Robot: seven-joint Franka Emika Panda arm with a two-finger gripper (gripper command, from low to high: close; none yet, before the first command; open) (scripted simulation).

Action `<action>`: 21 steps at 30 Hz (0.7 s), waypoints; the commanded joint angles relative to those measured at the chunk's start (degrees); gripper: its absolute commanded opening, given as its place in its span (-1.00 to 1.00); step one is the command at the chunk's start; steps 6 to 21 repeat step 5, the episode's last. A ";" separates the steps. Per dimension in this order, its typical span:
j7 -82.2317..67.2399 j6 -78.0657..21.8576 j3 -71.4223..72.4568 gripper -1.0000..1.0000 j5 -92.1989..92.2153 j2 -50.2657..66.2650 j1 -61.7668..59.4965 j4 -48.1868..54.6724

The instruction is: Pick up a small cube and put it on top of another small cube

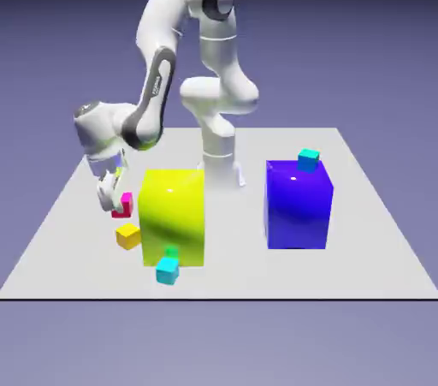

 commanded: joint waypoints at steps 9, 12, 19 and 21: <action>-0.47 0.49 0.26 1.00 0.65 0.63 -0.07 -0.02; -0.47 0.49 0.26 1.00 0.65 0.63 -0.07 -0.02; -0.47 0.49 0.26 1.00 0.65 0.63 -0.07 -0.02; -0.47 0.49 0.26 1.00 0.65 0.63 -0.07 -0.02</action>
